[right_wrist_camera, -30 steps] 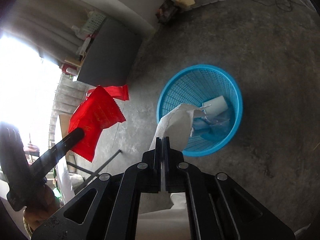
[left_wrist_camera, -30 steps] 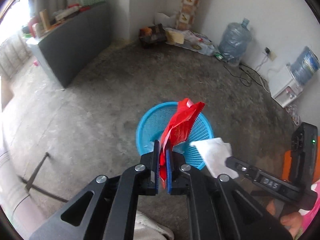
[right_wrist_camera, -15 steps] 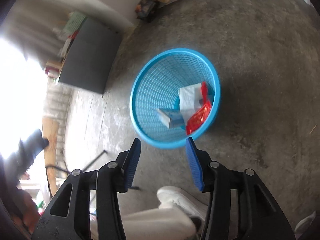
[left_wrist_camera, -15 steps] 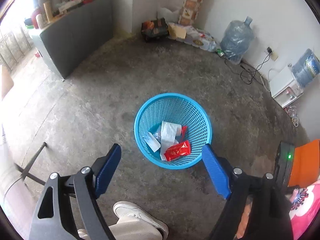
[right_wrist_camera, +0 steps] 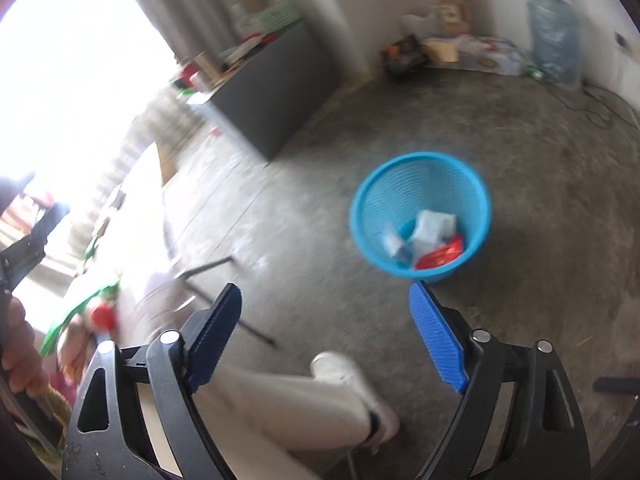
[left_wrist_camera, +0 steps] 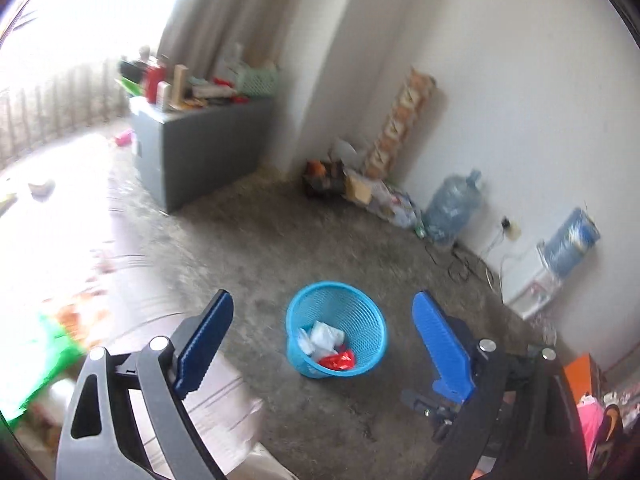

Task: Collect trash
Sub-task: 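Bring both open grippers back over the table, then grasp the green chip bag with the right gripper while the left grasps the yellow snack packet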

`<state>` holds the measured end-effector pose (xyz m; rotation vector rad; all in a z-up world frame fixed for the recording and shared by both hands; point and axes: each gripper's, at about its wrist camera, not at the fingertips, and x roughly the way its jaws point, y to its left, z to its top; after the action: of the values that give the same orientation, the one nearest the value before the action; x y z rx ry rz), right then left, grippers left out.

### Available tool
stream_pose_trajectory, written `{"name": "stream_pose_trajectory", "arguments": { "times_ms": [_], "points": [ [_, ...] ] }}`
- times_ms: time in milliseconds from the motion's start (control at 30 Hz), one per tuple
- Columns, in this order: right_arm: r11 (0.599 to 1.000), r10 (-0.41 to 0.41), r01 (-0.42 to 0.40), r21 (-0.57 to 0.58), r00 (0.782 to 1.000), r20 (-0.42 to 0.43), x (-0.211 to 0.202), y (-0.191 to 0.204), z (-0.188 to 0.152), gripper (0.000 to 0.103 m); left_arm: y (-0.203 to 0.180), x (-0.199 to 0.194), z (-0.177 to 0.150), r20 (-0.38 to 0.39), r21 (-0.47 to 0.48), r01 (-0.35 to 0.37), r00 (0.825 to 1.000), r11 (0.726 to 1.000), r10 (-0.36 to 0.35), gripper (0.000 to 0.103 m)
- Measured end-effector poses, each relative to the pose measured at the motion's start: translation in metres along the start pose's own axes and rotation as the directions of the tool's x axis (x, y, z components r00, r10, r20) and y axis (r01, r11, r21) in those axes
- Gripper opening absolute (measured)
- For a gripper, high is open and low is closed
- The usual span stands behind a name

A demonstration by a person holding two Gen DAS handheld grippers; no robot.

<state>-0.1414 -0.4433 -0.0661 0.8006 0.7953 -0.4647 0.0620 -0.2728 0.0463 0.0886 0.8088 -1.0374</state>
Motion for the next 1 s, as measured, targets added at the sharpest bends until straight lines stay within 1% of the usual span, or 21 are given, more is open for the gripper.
{"name": "stream_pose_trajectory", "arguments": {
  "times_ms": [100,200,300,367,500,567,667,800,867,933,967,1000],
  "points": [
    [0.998,0.02,-0.02,-0.058,1.0,-0.014,-0.002,0.026,-0.008,0.085,0.018,-0.041,-0.011,0.043,-0.007,-0.048,0.998,0.999,0.048,0.092],
    [0.991,0.021,-0.021,-0.131,1.0,-0.001,-0.006,0.052,-0.016,0.089,0.037,-0.079,-0.023,0.074,-0.028,-0.107,0.991,0.994,0.109,0.093],
    [0.979,0.007,0.0,-0.206,0.999,0.033,-0.011,0.077,-0.021,0.093,0.062,-0.113,-0.038,0.103,-0.086,-0.146,0.983,0.985,0.155,0.094],
    [0.969,-0.006,0.02,-0.245,0.998,0.06,-0.014,0.091,-0.023,0.095,0.076,-0.135,-0.05,0.129,-0.13,-0.171,0.974,0.977,0.188,0.094],
    [0.943,-0.053,0.079,-0.322,0.994,0.091,-0.017,0.123,-0.031,0.095,0.099,-0.173,-0.073,0.197,-0.198,-0.235,0.942,0.952,0.274,0.094],
    [0.925,-0.062,0.096,-0.366,0.993,0.106,-0.02,0.141,-0.036,0.095,0.11,-0.188,-0.084,0.223,-0.213,-0.256,0.927,0.943,0.302,0.094],
    [0.884,-0.066,0.13,-0.448,0.986,0.155,-0.024,0.166,-0.043,0.095,0.126,-0.212,-0.1,0.241,-0.226,-0.309,0.901,0.924,0.36,0.094],
    [0.836,-0.02,0.143,-0.529,0.972,0.233,-0.037,0.191,-0.046,0.095,0.147,-0.234,-0.113,0.251,-0.257,-0.363,0.87,0.896,0.424,0.096],
    [0.821,0.024,0.12,-0.559,0.97,0.243,-0.041,0.2,-0.047,0.095,0.156,-0.245,-0.123,0.26,-0.277,-0.386,0.852,0.88,0.455,0.096],
    [0.814,0.092,0.052,-0.578,0.972,0.217,-0.041,0.208,-0.046,0.095,0.163,-0.254,-0.132,0.266,-0.292,-0.404,0.836,0.867,0.479,0.097],
    [0.816,0.129,0.005,-0.577,0.973,0.192,-0.04,0.211,-0.045,0.095,0.167,-0.256,-0.136,0.264,-0.299,-0.409,0.833,0.862,0.486,0.097],
    [0.821,0.163,-0.042,-0.57,0.973,0.163,-0.04,0.212,-0.043,0.095,0.171,-0.256,-0.139,0.256,-0.308,-0.41,0.833,0.859,0.49,0.097]
  ]
}}
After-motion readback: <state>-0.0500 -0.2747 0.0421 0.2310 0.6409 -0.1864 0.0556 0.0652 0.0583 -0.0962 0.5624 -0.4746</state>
